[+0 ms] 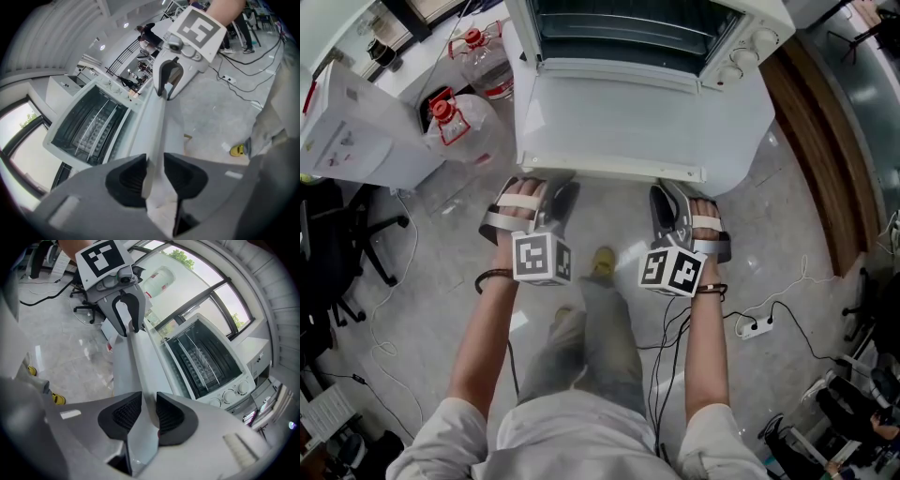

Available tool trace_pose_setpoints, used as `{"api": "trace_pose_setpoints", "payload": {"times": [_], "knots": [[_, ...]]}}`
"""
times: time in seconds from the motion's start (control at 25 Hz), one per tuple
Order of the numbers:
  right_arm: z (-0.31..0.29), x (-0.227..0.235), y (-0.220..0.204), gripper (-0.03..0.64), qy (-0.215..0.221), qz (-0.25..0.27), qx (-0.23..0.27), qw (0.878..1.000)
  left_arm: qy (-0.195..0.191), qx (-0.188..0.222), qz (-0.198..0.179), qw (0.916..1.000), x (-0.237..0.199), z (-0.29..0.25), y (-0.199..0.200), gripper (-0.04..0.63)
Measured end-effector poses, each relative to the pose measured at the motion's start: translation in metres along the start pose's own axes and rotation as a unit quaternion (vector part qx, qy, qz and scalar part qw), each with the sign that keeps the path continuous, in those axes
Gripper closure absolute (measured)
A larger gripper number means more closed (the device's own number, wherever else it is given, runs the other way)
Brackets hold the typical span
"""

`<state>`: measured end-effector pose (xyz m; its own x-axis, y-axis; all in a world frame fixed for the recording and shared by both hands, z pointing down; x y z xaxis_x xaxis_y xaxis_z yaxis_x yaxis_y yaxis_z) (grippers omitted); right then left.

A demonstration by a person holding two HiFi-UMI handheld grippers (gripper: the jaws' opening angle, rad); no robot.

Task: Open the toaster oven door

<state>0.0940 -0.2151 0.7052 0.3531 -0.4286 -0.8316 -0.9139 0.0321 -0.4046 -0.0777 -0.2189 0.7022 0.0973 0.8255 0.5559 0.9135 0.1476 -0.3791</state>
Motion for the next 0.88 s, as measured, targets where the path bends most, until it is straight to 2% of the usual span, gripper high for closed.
{"api": "trace_pose_setpoints", "payload": {"times": [0.44,0.6,0.88], "knots": [[0.015,0.002,0.002,0.534,0.021,-0.021,-0.013,0.999,-0.012,0.011,0.040,0.9991,-0.006,0.016,0.004,0.488],[0.026,0.011,0.005,0.534,0.023,-0.045,-0.011,0.999,-0.020,0.014,0.051,0.9984,-0.005,0.025,0.010,0.488],[0.045,0.032,0.014,0.534,0.018,-0.087,-0.011,0.996,-0.023,0.030,0.093,0.9950,-0.008,0.048,0.018,0.487]]}}
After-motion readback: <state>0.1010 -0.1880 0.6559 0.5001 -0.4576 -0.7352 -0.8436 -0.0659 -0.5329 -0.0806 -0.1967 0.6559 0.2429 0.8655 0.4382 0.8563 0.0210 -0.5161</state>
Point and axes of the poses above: the fingertips, and each gripper's own axes: z backward along the fingers, x to its right, y out of its top, the point moved 8 cm from there along z, backward along the fingers, and after that the axes turned 12 degrees about -y, right-handed, at the moved point
